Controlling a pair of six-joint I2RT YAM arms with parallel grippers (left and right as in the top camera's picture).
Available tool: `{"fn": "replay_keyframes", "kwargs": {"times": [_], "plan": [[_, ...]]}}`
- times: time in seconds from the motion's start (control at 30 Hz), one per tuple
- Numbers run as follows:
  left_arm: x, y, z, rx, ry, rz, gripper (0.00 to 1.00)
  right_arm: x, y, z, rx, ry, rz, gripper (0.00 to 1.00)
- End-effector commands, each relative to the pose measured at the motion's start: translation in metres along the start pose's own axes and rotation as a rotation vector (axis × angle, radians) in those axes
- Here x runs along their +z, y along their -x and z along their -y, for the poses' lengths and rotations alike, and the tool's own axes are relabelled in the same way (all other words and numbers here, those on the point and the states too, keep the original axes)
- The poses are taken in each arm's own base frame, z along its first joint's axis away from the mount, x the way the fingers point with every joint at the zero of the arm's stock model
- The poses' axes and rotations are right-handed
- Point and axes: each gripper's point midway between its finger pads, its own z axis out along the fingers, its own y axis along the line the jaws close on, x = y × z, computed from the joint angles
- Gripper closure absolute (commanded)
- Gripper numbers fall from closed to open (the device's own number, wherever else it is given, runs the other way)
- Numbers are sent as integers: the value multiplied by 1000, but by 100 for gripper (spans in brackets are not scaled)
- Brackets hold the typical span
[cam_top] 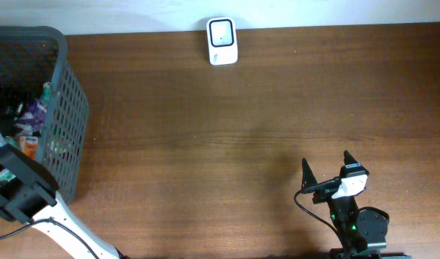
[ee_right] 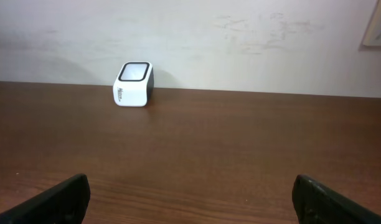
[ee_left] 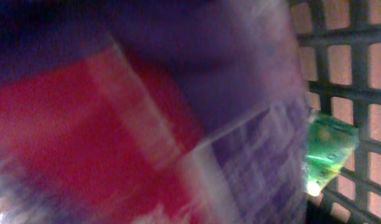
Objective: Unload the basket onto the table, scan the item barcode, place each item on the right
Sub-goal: 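Lift the purple package out and place it near the scanner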
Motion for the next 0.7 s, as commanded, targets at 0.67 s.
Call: {"fn": "replay_keyframes", "kwargs": {"times": [0.67], "plan": [[-358,-75,136,306,-934,185,93,0,-3,1,-5,0,-4,1]]}}
